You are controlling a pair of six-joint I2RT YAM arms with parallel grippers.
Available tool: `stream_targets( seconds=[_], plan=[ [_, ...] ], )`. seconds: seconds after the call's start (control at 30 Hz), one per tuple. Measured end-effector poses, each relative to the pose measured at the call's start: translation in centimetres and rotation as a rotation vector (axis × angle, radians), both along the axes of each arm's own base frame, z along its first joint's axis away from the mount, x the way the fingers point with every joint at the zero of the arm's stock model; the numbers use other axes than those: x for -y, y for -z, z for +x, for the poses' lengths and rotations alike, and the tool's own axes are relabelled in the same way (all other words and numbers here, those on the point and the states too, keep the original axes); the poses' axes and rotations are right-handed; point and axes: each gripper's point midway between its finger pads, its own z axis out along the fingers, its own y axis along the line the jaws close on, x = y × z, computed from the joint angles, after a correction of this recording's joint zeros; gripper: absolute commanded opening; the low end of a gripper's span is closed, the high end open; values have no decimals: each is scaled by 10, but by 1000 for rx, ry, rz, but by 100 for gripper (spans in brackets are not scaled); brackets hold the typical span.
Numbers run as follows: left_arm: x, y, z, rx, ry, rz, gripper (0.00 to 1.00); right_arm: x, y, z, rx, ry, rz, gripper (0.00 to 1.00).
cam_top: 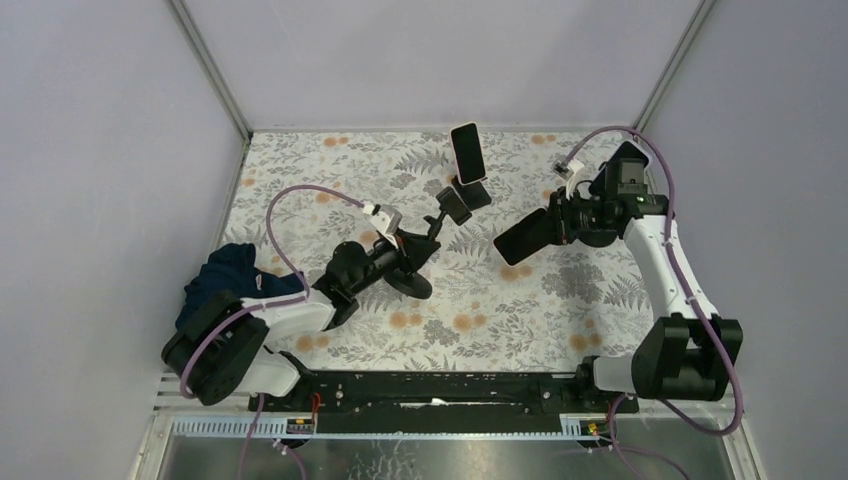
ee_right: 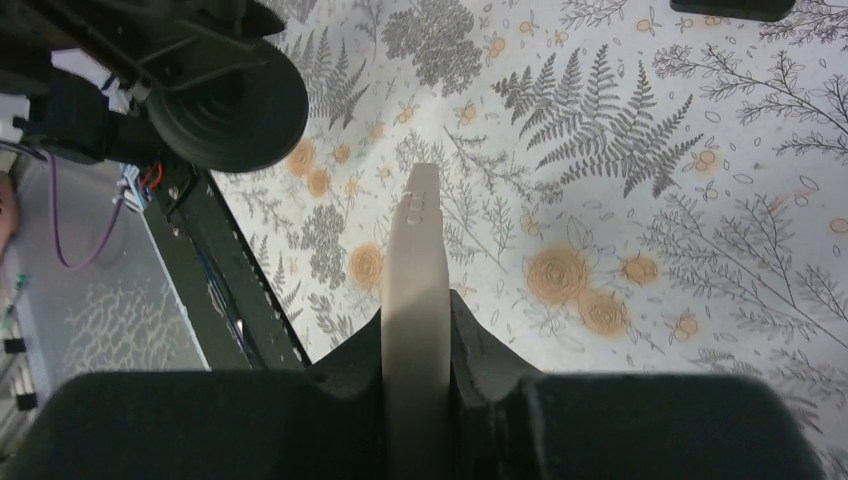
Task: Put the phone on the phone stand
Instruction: Adjust the phone stand at the center of the board.
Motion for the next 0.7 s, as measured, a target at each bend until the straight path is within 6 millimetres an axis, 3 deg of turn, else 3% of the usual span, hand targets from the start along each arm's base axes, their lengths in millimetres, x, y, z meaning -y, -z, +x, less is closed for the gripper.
stream_targets(
  seconds=[0.2, 0.37, 0.43, 0.53, 0.7],
  plan=[
    [10, -19, 7, 68, 13, -148, 0, -26, 20, 37, -64, 16, 43, 0],
    [21, -14, 8, 84, 35, -167, 0, -68, 27, 53, -124, -28, 52, 0],
    [27, -6, 7, 93, 50, -149, 0, -79, 21, 57, -120, -34, 51, 0],
    [36, 13, 8, 102, 73, -105, 0, -92, -5, 67, -65, -38, 62, 0],
    [53, 40, 15, 116, 118, -45, 1, -98, -43, 90, 84, -14, 34, 0]
  ],
)
